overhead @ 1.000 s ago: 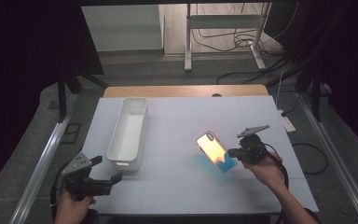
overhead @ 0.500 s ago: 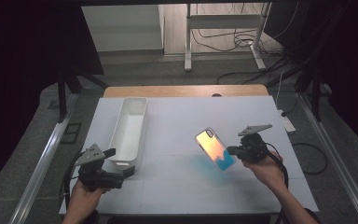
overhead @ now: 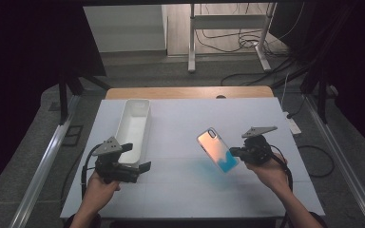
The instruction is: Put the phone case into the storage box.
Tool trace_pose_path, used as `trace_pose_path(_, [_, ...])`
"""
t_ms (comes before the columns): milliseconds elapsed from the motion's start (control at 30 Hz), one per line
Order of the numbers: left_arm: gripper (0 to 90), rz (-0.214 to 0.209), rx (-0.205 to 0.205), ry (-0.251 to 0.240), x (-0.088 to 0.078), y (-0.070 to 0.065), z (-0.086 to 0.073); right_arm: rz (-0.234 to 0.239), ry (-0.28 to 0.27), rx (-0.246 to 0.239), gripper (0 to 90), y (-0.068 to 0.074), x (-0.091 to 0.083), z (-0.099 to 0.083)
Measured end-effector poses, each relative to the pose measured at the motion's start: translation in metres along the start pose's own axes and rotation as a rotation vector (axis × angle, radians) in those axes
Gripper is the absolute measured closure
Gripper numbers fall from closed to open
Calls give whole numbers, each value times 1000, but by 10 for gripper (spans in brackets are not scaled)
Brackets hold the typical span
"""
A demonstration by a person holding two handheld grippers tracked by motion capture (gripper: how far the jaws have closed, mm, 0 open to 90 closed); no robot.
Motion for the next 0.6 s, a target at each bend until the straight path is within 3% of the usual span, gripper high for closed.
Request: trace_pose_path(600, [0,-47,4,26,30,-2,23,6,-53,-6,884,8,-3,8])
Point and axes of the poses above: each handheld gripper's, and its own axes: x roughly forward along the jaws, z roughly out of its top, y roughly to its left, the point moved 3 cm from there along x, roughly forward along the jaws, and after that the axes turned 4 degrees about y, right-handed, at the moved point
